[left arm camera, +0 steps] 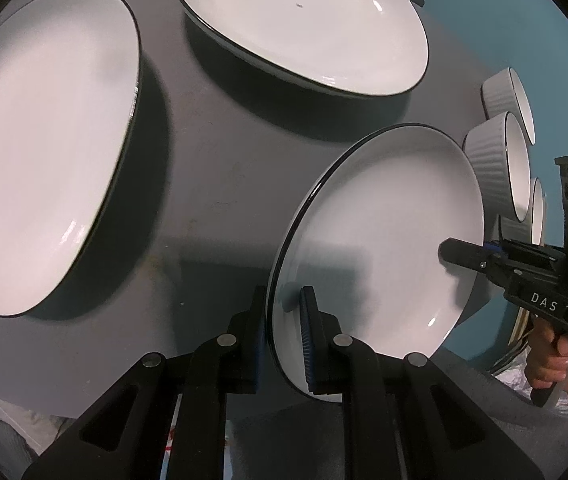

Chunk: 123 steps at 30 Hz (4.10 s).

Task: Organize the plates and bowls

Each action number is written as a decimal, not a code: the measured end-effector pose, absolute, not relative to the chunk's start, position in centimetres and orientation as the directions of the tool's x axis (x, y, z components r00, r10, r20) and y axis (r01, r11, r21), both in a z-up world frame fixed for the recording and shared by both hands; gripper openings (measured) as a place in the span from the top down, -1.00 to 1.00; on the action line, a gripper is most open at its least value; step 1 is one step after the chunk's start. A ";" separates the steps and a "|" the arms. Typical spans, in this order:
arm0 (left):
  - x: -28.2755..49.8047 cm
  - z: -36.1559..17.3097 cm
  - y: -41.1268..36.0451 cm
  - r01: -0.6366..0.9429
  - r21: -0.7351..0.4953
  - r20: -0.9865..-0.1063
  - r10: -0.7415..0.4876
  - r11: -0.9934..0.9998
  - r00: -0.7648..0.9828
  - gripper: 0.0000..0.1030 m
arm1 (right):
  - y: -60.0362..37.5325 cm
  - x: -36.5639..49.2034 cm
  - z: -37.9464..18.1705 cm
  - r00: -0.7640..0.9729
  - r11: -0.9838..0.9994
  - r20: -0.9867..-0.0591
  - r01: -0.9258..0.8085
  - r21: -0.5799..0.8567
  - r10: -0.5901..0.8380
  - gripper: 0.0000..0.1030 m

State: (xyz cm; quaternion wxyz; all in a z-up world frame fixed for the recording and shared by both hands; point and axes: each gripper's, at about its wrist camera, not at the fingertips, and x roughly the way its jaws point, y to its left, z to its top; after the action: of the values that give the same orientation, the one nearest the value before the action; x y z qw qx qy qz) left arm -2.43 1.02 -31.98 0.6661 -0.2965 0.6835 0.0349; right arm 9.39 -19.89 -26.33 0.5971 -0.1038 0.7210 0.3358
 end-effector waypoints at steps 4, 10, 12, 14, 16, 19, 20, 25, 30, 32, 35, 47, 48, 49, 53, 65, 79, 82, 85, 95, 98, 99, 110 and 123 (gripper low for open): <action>-2.2 -31.1 2.1 -0.468 -0.351 -0.930 -0.360 0.811 0.073 0.73 | -19.2 9.2 -25.8 -0.264 0.742 -0.931 -0.565 0.362 0.253 0.73; -1.5 -29.3 3.6 -0.465 -0.357 -0.931 -0.350 0.810 0.104 0.73 | -18.5 10.1 -25.2 -0.272 0.735 -0.923 -0.561 0.381 0.271 0.73; -1.1 -28.8 4.0 -0.465 -0.354 -0.933 -0.343 0.812 0.111 0.73 | -18.1 10.5 -24.8 -0.271 0.732 -0.922 -0.563 0.384 0.275 0.73; -0.6 -28.3 4.4 -0.461 -0.348 -0.936 -0.334 0.816 0.115 0.73 | -17.5 10.9 -24.4 -0.267 0.731 -0.922 -0.564 0.384 0.279 0.73; -0.1 -27.9 5.0 -0.459 -0.344 -0.938 -0.326 0.819 0.121 0.73 | -17.1 11.3 -24.1 -0.261 0.727 -0.924 -0.570 0.382 0.280 0.73; 0.5 -27.4 6.2 -0.460 -0.339 -0.940 -0.315 0.821 0.130 0.73 | -15.9 11.8 -23.6 -0.254 0.722 -0.924 -0.578 0.381 0.285 0.74; 0.8 -27.3 6.7 -0.461 -0.338 -0.941 -0.312 0.821 0.133 0.73 | -15.4 12.3 -23.5 -0.253 0.720 -0.924 -0.579 0.383 0.288 0.74; 2.2 -26.9 7.5 -0.469 -0.325 -0.945 -0.292 0.821 0.145 0.73 | -13.5 13.1 -23.2 -0.248 0.715 -0.921 -0.580 0.390 0.301 0.74; 3.7 -26.3 9.3 -0.459 -0.298 -0.954 -0.258 0.837 0.149 0.72 | -10.9 14.1 -23.2 -0.250 0.707 -0.919 -0.586 0.395 0.307 0.74; 4.3 -26.2 9.9 -0.459 -0.292 -0.956 -0.249 0.839 0.152 0.71 | -9.9 14.5 -23.0 -0.249 0.703 -0.917 -0.589 0.398 0.311 0.74; 5.2 -26.3 11.0 -0.464 -0.280 -0.960 -0.235 0.840 0.154 0.69 | -9.0 15.5 -23.0 -0.249 0.698 -0.914 -0.591 0.405 0.319 0.74; 8.1 -27.7 13.1 -0.479 -0.248 -0.969 -0.214 0.842 0.124 0.64 | -6.1 18.4 -23.8 -0.263 0.707 -0.917 -0.584 0.399 0.300 0.74; 8.3 -27.9 13.2 -0.483 -0.246 -0.969 -0.215 0.841 0.120 0.64 | -6.0 18.5 -23.9 -0.268 0.708 -0.917 -0.584 0.399 0.296 0.74; 8.5 -28.0 13.3 -0.486 -0.244 -0.970 -0.216 0.839 0.114 0.64 | -5.8 18.8 -24.0 -0.272 0.709 -0.917 -0.583 0.398 0.292 0.74; 9.0 -28.5 13.6 -0.493 -0.237 -0.971 -0.217 0.837 0.097 0.63 | -5.3 19.4 -24.5 -0.285 0.711 -0.919 -0.584 0.392 0.272 0.73; 9.9 -28.9 13.5 -0.495 -0.213 -0.976 -0.212 0.843 0.060 0.62 | -4.4 20.7 -25.7 -0.319 0.730 -0.919 -0.568 0.381 0.231 0.70; 10.7 -29.0 12.5 -0.424 -0.176 -0.981 -0.196 0.889 -0.004 0.55 | -3.5 21.2 -25.8 -0.344 0.752 -0.922 -0.556 0.353 0.179 0.46; 10.8 -28.8 12.6 -0.410 -0.158 -0.983 -0.183 0.898 -0.022 0.50 | -3.0 21.0 -25.8 -0.356 0.754 -0.921 -0.559 0.344 0.157 0.35; 11.0 -28.6 12.6 -0.394 -0.140 -0.986 -0.165 0.908 -0.031 0.50 | -2.6 20.8 -25.8 -0.360 0.752 -0.926 -0.576 0.321 0.119 0.30; 10.8 -27.9 12.8 -0.399 -0.107 -0.991 -0.132 0.911 -0.037 0.26 | -2.1 20.0 -25.1 -0.321 0.754 -0.946 -0.615 0.232 0.030 0.20; 10.5 -27.8 12.9 -0.415 -0.116 -0.990 -0.140 0.903 -0.029 0.18 | -2.0 19.4 -24.8 -0.294 0.741 -0.956 -0.639 0.206 0.013 0.20; 10.3 -27.8 12.9 -0.422 -0.119 -0.989 -0.143 0.899 -0.026 0.18 | -1.9 19.2 -24.7 -0.286 0.738 -0.958 -0.645 0.198 0.006 0.19; 9.0 -26.9 12.7 -0.439 -0.123 -0.990 -0.141 0.890 -0.008 0.17 | -1.3 18.1 -23.9 -0.150 0.696 -0.985 -0.717 0.048 -0.087 0.02; 6.2 -24.2 12.6 -0.409 -0.055 -0.998 -0.051 0.911 0.021 -0.16 | -0.2 15.8 -20.5 -0.026 0.603 -0.998 -0.797 -0.016 -0.061 -0.08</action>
State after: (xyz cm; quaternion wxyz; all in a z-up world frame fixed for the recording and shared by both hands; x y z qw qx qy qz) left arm 6.22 12.63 -24.16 0.6946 -0.1671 0.6877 0.1287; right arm 15.85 -0.17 -20.52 0.6151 -0.3295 0.6507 0.2994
